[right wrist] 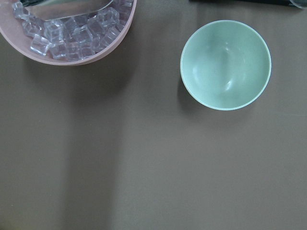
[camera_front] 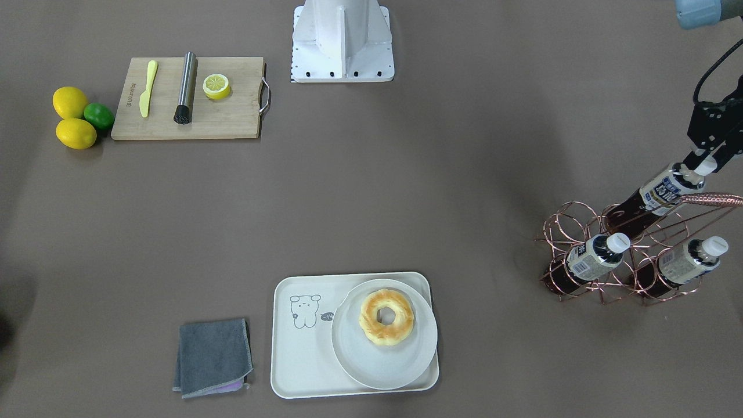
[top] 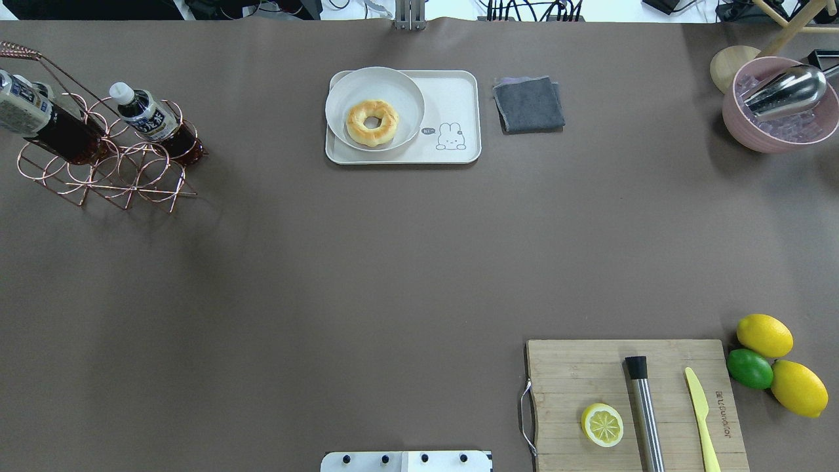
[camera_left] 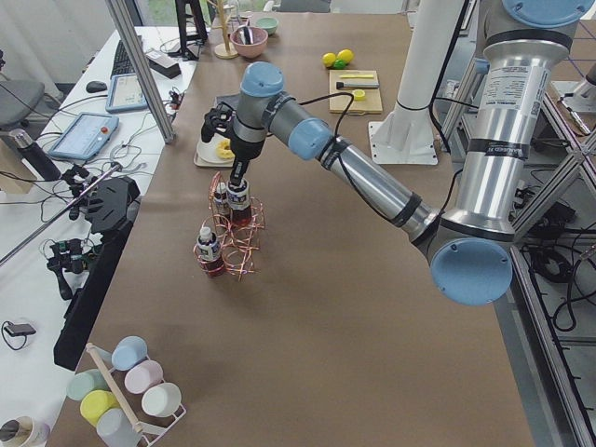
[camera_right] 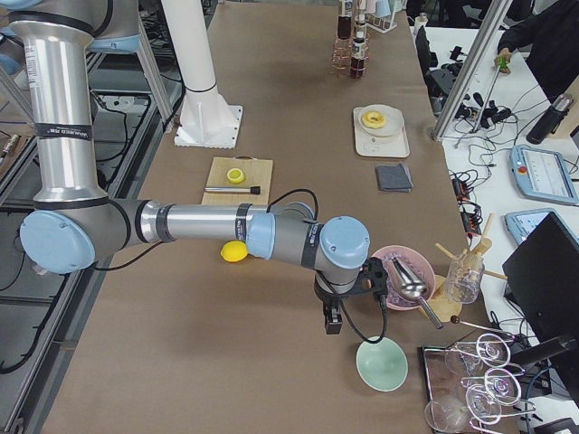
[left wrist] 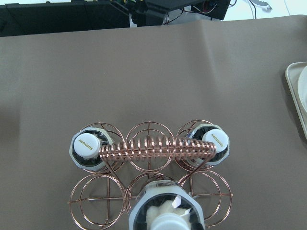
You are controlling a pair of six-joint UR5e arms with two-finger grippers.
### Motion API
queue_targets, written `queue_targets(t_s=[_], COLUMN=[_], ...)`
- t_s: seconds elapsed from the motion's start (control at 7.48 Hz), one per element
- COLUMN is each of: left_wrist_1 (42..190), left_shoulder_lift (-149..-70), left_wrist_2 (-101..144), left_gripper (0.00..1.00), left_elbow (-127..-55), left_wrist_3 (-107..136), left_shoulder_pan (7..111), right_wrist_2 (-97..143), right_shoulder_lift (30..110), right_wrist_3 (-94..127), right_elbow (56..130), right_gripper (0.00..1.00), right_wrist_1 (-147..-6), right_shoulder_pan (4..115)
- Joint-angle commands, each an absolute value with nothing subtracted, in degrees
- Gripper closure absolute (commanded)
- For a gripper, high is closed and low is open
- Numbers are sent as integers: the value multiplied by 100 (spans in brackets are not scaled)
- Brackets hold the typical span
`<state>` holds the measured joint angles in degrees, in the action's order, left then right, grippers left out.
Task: Place tea on tray
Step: 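Grasp the tea bottle with the left gripper and lift it out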
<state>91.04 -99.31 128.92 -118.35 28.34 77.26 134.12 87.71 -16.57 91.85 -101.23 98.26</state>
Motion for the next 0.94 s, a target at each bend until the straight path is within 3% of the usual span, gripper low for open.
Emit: queue_targets(t_s=[0.0, 0.53, 0.8], left_wrist_1=[8543, 7287, 7295], left_shoulder_lift=[-9967, -9608, -9729], left_wrist_2=[12894, 12876, 12588], left_gripper=[100, 100, 100], left_elbow=[-12330, -13778, -14166], left_wrist_3=[2540, 2941, 4335], left_shoulder_pan=[8085, 7596, 6631], right_wrist_2=[13412, 13438, 13447], right_shoulder_lift=[8754, 8789, 8815], right_wrist_3=[-1652, -1652, -1661], right_elbow=[9176, 9185, 9185], right_gripper=[0, 0, 0], right_wrist_1=[-10125, -10125, -10125], right_shoulder_pan=[9826, 9826, 9826])
